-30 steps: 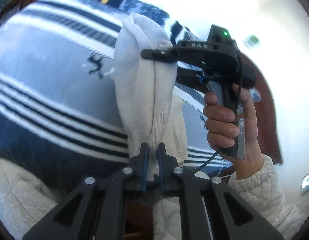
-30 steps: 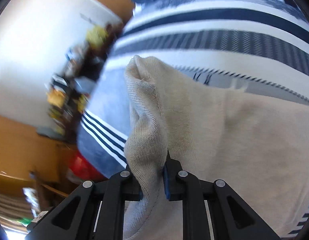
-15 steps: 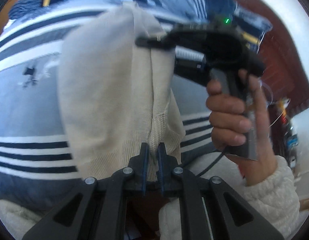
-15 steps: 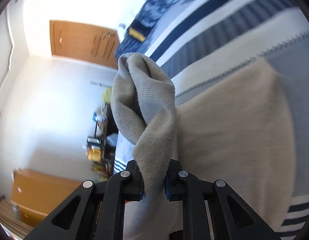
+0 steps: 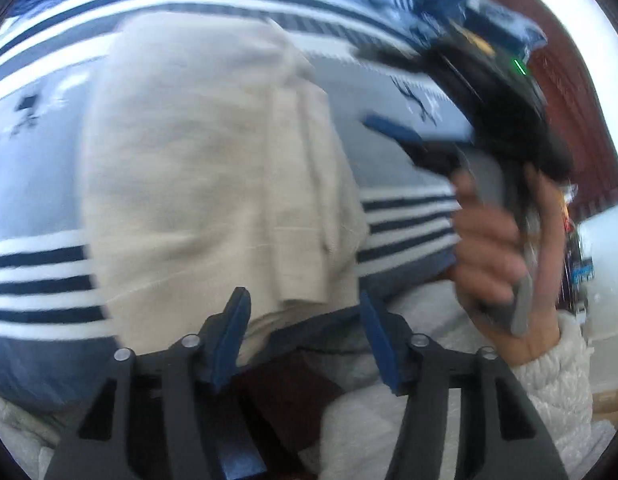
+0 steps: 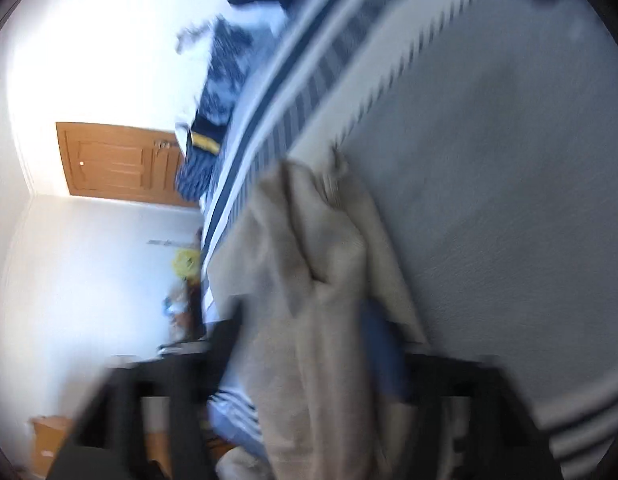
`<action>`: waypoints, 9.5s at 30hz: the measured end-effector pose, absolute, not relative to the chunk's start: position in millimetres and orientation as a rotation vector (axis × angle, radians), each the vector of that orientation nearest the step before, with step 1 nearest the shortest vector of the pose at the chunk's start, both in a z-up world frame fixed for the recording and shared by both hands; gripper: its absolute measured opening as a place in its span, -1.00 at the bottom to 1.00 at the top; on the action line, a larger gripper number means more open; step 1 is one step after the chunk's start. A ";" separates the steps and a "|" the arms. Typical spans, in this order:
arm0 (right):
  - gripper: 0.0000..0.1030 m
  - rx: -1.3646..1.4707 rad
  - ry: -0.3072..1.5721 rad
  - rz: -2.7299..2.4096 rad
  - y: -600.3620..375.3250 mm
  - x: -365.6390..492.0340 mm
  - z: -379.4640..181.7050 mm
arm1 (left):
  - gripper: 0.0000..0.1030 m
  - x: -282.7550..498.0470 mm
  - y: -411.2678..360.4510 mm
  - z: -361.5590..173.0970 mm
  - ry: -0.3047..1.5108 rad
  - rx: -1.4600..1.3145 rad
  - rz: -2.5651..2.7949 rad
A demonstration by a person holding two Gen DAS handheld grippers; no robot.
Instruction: Fold small clothes
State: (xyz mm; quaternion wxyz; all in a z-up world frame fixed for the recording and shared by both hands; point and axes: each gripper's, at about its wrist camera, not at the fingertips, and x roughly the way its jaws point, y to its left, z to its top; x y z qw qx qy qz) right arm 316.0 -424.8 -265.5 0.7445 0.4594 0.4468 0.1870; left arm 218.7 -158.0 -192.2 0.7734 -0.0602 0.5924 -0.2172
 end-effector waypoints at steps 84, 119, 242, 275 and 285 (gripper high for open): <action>0.47 0.647 1.077 0.273 -353.7 177.1 -238.6 | 0.15 212.0 46.9 -194.4 1.159 -0.543 -0.253; -0.44 0.864 1.110 0.292 -382.4 429.3 -260.1 | -0.58 432.2 -13.5 -202.8 1.187 -0.484 -0.281; -0.83 0.546 1.285 0.355 -263.0 240.3 -279.4 | -0.64 202.5 7.5 -252.2 1.234 -0.250 -0.113; 0.55 0.397 1.048 0.184 -284.4 103.6 -194.7 | 0.59 67.7 16.8 -142.7 0.932 -0.158 0.008; 0.55 0.298 0.965 0.160 -281.4 23.5 -112.8 | 0.59 10.4 3.8 -57.5 0.784 -0.098 -0.038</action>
